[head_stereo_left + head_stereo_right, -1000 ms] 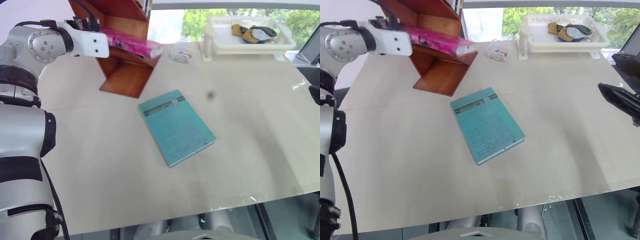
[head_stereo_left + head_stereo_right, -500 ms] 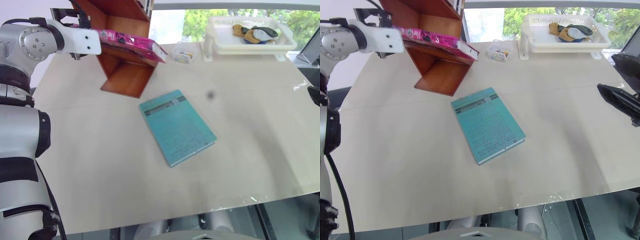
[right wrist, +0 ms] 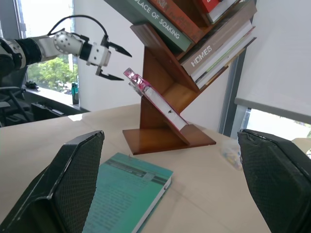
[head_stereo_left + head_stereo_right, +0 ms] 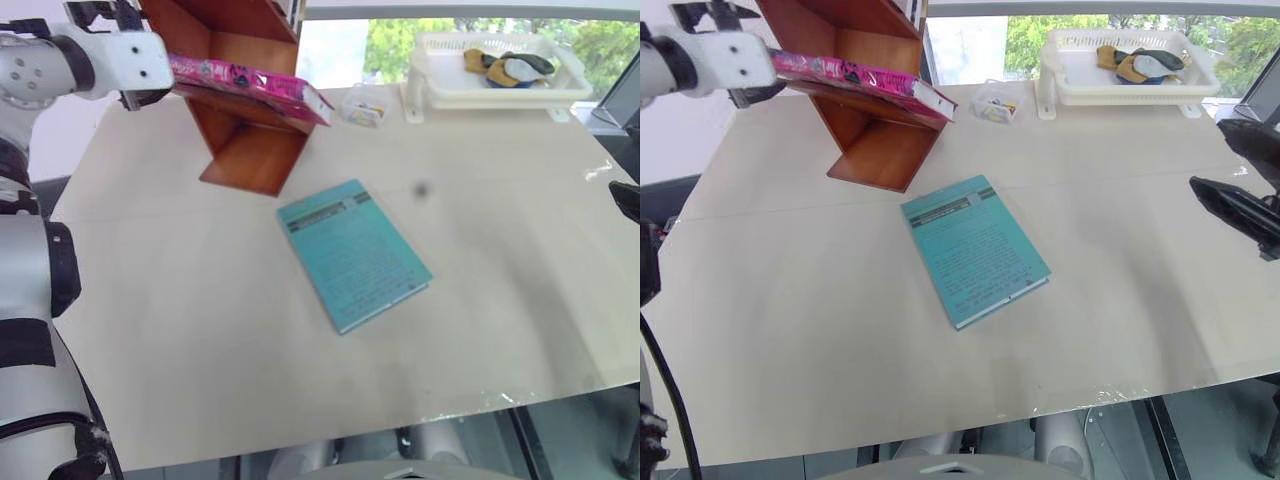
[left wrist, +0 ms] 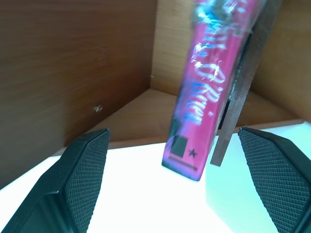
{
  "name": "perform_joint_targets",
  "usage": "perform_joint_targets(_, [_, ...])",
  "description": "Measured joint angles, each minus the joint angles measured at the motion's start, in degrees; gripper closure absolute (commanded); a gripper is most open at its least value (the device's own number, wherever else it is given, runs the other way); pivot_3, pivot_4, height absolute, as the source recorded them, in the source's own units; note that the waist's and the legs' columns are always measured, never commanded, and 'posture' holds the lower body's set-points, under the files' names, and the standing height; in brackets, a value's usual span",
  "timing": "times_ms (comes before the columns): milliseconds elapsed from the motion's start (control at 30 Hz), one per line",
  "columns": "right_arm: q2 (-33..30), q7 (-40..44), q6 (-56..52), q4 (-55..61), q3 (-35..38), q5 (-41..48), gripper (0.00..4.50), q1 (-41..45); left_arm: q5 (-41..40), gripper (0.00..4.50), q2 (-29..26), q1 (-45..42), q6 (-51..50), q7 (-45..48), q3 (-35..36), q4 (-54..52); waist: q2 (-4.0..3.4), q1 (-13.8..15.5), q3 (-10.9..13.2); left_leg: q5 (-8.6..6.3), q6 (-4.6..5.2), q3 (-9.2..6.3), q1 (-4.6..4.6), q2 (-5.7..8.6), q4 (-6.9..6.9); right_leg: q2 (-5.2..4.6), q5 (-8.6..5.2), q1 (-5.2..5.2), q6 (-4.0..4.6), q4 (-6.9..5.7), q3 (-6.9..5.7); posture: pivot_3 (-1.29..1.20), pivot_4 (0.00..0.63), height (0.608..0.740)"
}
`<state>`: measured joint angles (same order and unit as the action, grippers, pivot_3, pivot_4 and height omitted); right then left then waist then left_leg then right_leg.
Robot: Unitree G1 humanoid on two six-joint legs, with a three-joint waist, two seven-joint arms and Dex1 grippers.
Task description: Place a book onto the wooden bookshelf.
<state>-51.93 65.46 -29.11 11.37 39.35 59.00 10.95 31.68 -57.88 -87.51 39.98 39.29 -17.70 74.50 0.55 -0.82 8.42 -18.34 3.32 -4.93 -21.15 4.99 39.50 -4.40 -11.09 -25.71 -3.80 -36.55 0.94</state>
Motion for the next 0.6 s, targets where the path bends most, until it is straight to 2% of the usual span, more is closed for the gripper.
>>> perform_joint_targets(167, [-1.29, 1.34, -1.12, -0.06, 0.06, 0.08, 0.0, -0.97, -11.01, 0.03, -1.21, 1.36, -1.53, 10.85, 8.31, -2.05, 0.01, -0.03, 0.01, 0.0, 0.0, 0.0, 0.0, 0.0, 0.1, -0.01, 0.0, 0.01, 0.0, -0.06, -0.03, 0.0, 0.15, 0.74])
perform_joint_targets(267, [-2.76, 3.4, -2.1, -0.18, 0.06, 0.04, 0.0, -2.22, -22.33, 0.03, -1.35, 1.37, -8.6, 21.48, 16.88, -4.32, 0.02, -0.13, 0.0, -0.01, 0.02, -0.01, 0.01, 0.0, 0.14, -0.02, 0.0, 0.01, 0.0, -0.13, -0.09, 0.0, 0.15, 0.74])
perform_joint_targets(367, [-2.76, 5.48, -1.92, -1.08, -0.1, -0.85, 0.0, -3.99, -31.05, 0.03, -1.88, 4.61, -17.48, 30.04, 22.49, -9.25, -0.03, -0.22, -0.02, -0.03, 0.05, 0.05, 0.13, 0.0, 0.17, -0.06, 0.0, 0.07, 0.0, -0.21, -0.1, 0.0, 0.15, 0.74])
perform_joint_targets(500, [-2.75, 8.15, -1.36, -5.25, -0.7, -4.31, 0.0, -6.97, -41.98, 0.03, -4.0, 22.08, -36.31, 37.01, 30.05, -22.24, -0.07, -0.79, -0.05, -0.03, 0.06, 0.18, 0.34, -0.04, 0.2, -0.07, -0.01, 0.14, 0.01, -0.23, -0.02, 0.0, 0.15, 0.74])
perform_joint_targets(567, [-2.73, 9.16, 0.14, -7.09, -1.14, -6.91, 0.0, -8.29, -47.12, 0.03, -4.35, 36.75, -46.13, 38.41, 34.22, -32.81, -0.06, -1.34, -0.04, -0.03, 0.05, 0.2, 0.34, -0.07, 0.27, -0.06, -0.01, 0.12, 0.02, -0.21, 0.04, 0.0, 0.15, 0.74])
perform_joint_targets(600, [-2.73, 9.29, 0.34, -7.33, -1.14, -7.15, 0.0, -8.5, -47.61, 0.03, -4.34, 38.1, -47.03, 38.56, 34.41, -33.61, -0.04, -1.38, -0.04, -0.03, 0.05, 0.21, 0.35, -0.08, 0.28, -0.07, -0.01, 0.12, 0.02, -0.22, 0.06, 0.0, 0.15, 0.74])
